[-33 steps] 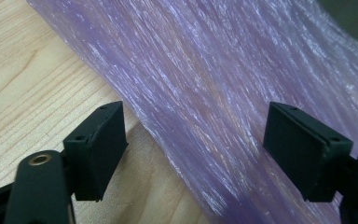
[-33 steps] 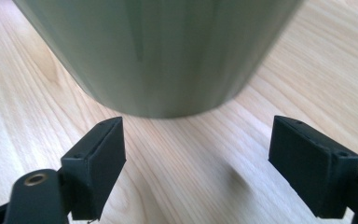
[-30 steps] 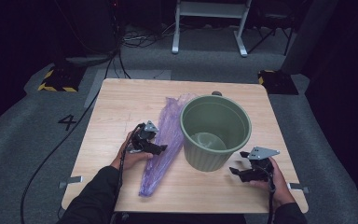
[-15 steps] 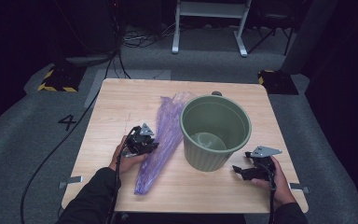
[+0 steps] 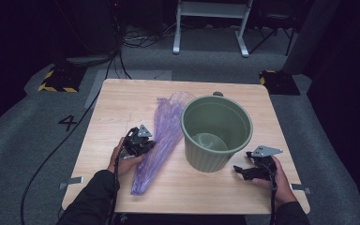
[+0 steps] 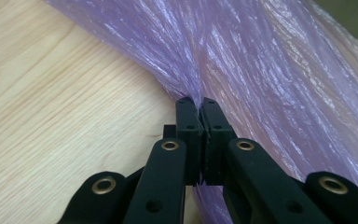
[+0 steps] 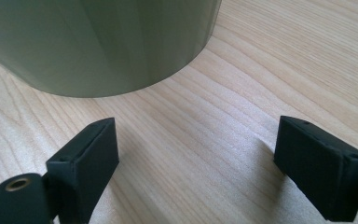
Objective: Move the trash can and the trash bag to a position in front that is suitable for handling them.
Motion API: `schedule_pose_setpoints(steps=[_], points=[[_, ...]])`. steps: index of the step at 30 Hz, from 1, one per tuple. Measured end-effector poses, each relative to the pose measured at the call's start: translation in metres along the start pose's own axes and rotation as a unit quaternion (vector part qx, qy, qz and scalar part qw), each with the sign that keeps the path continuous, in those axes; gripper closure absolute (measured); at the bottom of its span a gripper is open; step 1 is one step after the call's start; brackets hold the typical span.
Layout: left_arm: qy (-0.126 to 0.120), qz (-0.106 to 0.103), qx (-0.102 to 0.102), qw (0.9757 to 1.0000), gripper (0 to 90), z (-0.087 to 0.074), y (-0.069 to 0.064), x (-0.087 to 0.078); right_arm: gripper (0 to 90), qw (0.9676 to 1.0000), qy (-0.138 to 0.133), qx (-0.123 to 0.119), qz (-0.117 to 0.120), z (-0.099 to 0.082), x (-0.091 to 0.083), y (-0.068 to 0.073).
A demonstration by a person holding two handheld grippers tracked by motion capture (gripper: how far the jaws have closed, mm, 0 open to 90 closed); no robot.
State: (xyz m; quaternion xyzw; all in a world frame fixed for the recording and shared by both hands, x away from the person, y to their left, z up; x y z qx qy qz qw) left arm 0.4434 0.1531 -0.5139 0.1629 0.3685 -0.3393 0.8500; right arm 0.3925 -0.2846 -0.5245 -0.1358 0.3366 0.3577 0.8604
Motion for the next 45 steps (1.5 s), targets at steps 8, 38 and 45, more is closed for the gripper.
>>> schedule_pose_setpoints(steps=[8,38,45], points=[[-0.008,0.02,-0.045,0.9988,88.0,-0.014,0.023,-0.01,13.1,1.0,0.0,0.0,0.0,0.002,0.002,-0.002],[-0.068,0.034,-0.092,0.9929,88.0,-0.019,0.038,-0.034,12.9,1.0,0.001,-0.005,0.005,0.005,0.005,-0.003],[-0.088,0.044,-0.091,0.9911,87.9,-0.015,0.037,-0.041,12.8,1.0,0.001,-0.005,0.005,0.005,0.005,-0.003]])
Point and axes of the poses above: each handheld gripper's, and its own axes: x roughly forward along the jaws, z roughly out of its top, y roughly to its left, the point moved 3 cm from there along x, roughly forward along the jaws, and after that the axes turned 1 degree about z, right-handed, at the moved point
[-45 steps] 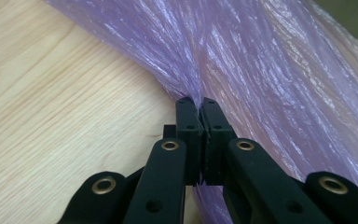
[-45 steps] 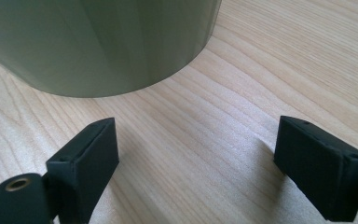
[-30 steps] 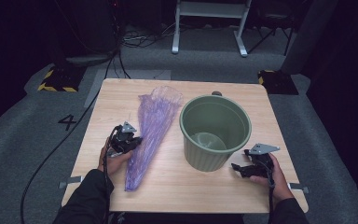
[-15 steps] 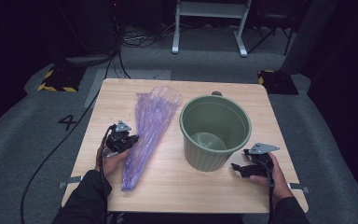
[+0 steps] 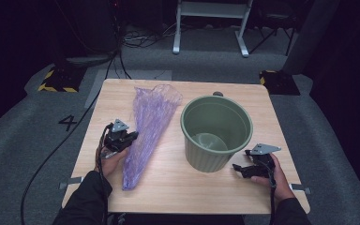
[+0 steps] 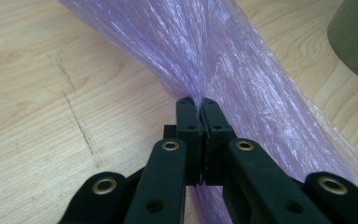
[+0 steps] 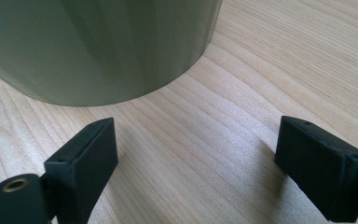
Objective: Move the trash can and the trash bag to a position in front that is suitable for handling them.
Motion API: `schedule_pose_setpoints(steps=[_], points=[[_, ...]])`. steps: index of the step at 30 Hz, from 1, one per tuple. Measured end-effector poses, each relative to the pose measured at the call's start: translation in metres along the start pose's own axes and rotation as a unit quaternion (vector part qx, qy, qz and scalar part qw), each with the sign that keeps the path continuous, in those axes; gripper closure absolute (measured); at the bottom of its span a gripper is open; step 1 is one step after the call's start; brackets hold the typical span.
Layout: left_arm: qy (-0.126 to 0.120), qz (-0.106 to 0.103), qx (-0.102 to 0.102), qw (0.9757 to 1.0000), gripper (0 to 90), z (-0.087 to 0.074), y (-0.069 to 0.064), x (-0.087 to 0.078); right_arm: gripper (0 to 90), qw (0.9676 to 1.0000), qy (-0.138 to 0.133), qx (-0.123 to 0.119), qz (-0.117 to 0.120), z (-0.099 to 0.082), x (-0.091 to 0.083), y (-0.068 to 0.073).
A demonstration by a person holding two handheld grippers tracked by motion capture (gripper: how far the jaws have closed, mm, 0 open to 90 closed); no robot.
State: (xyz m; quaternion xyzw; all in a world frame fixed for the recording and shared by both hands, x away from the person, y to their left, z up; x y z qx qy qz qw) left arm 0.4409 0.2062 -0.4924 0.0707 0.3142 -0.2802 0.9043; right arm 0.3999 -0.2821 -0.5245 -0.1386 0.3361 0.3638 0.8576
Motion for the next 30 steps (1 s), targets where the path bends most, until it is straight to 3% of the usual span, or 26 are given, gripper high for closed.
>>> schedule_pose_setpoints(steps=[14,21,27,30], points=[[-0.041,0.006,-0.015,0.999,87.9,0.01,0.002,-0.015,16.0,1.0,0.0,-0.005,0.003,0.0,-0.002,-0.001],[-0.045,0.006,-0.02,0.9988,87.6,0.012,0.003,-0.015,16.6,0.9992,-0.028,-0.019,0.024,0.006,-0.008,0.004],[-0.045,0.005,-0.022,0.9988,87.3,0.012,0.003,-0.015,18.5,0.9968,-0.045,-0.057,0.033,0.022,-0.018,0.019],[-0.046,0.005,-0.021,0.9987,87.2,0.012,0.004,-0.016,18.4,0.995,-0.054,-0.069,0.049,0.028,-0.02,0.027]])
Point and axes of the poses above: each handheld gripper's, and its own axes: x roughly forward along the jaws, z roughly out of its top, y roughly to its left, the point moved 3 cm from there along x, roughly forward along the jaws, and after that the axes turned 1 degree about z, right-handed, at the moved point
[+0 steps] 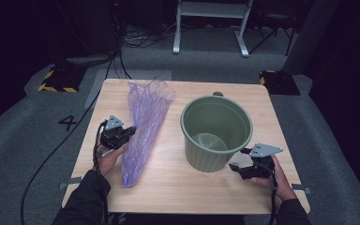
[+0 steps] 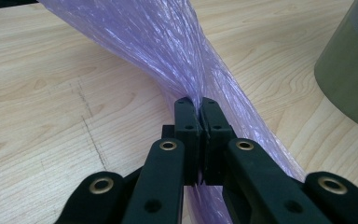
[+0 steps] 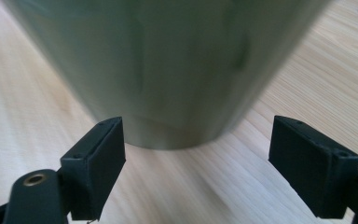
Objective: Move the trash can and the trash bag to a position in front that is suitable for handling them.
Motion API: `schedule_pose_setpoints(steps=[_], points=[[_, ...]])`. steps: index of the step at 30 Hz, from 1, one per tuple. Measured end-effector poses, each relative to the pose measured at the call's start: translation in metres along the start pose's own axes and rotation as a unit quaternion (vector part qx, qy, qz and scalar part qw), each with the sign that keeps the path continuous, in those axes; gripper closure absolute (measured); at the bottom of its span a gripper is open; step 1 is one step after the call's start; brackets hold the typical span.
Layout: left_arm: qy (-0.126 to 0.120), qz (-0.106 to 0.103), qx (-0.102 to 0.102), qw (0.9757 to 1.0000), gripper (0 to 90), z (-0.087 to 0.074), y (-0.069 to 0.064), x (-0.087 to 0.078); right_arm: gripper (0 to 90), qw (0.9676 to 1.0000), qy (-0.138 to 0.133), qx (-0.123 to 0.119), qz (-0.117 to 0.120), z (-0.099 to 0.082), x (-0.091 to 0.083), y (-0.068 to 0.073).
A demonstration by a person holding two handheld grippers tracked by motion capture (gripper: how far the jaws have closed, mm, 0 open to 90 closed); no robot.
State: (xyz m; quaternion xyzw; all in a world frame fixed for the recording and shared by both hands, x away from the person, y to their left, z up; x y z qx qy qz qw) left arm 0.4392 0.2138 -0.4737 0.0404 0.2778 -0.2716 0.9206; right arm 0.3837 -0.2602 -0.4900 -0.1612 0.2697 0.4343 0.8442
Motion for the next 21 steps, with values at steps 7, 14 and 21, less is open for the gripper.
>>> schedule_pose_setpoints(steps=[7,14,21], points=[[-0.001,0.0,0.0,1.0,87.0,0.001,0.0,0.001,18.1,0.9999,-0.002,-0.007,0.014,0.006,0.004,0.005],[-0.006,-0.004,-0.001,1.0,87.0,0.001,0.0,0.0,17.1,0.9998,0.002,-0.015,0.014,0.011,0.009,0.009],[-0.007,-0.006,0.001,1.0,86.9,0.002,-0.001,0.0,17.2,0.9997,-0.002,-0.018,0.014,0.016,0.015,0.011]])
Point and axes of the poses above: each handheld gripper's, and its own axes: x roughly forward along the jaws, z roughly out of its top, y roughly to its left, the point moved 3 cm from there along x, roughly forward along the jaws, and after that the axes turned 1 degree about z, right-handed, at the moved point
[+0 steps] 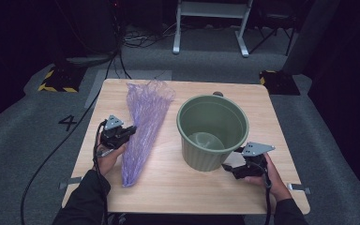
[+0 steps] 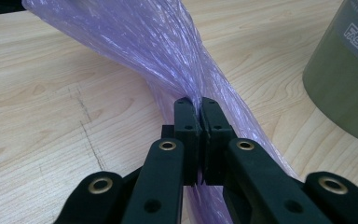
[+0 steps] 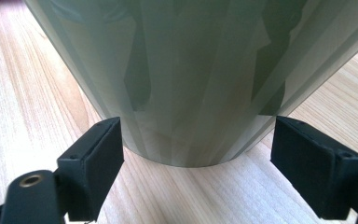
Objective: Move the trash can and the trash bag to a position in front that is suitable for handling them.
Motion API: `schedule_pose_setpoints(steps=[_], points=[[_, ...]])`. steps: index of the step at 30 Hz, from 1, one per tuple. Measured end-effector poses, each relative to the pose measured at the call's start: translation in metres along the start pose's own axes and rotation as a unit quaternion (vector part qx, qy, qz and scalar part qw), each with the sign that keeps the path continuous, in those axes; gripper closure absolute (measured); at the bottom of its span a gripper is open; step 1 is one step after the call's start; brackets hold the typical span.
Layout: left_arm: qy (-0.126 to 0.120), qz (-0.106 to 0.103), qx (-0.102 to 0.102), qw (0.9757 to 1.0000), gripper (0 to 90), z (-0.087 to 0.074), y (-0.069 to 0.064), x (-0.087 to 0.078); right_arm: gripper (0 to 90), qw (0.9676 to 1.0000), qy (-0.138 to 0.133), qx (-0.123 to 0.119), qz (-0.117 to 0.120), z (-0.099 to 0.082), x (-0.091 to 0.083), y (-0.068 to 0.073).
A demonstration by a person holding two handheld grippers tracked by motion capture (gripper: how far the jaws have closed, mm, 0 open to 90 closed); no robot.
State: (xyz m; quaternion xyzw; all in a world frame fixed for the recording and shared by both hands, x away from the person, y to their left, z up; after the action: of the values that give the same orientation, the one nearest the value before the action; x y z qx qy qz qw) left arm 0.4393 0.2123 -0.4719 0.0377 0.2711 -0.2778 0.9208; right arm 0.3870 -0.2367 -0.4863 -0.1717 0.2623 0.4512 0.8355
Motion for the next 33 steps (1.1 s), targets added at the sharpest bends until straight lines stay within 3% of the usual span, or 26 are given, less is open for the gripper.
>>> schedule_pose_setpoints(steps=[13,16,18,28,33], points=[[-0.002,-0.005,-0.001,1.0,87.0,0.0,-0.002,0.001,17.3,0.9999,-0.002,-0.004,0.012,0.004,0.009,0.006],[-0.005,-0.007,-0.001,1.0,87.1,0.001,-0.002,0.001,18.3,0.9998,0.013,-0.01,0.012,0.001,0.012,0.007],[-0.011,-0.009,-0.003,0.9999,87.1,0.003,-0.003,0.0,18.2,0.9992,0.037,-0.014,0.004,-0.006,0.015,0.005],[-0.048,-0.023,0.001,0.9986,87.4,0.017,-0.011,-0.013,17.3,0.9969,0.074,0.021,-0.014,-0.031,0.014,-0.009],[-0.062,-0.025,0.008,0.9978,87.5,0.026,-0.015,-0.018,16.1,0.9972,0.065,0.034,-0.011,-0.035,0.013,-0.011]])
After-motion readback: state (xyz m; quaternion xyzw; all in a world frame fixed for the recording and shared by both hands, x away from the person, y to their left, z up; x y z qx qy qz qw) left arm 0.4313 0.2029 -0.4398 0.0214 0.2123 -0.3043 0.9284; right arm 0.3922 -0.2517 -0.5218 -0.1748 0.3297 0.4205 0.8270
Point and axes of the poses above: each handheld gripper's, and its own axes: x roughly forward along the jaws, z roughly out of its top, y roughly to its left, the point moved 3 cm from there along x, roughly forward along the jaws, and after that the axes turned 1 degree about z, right-handed, at the moved point
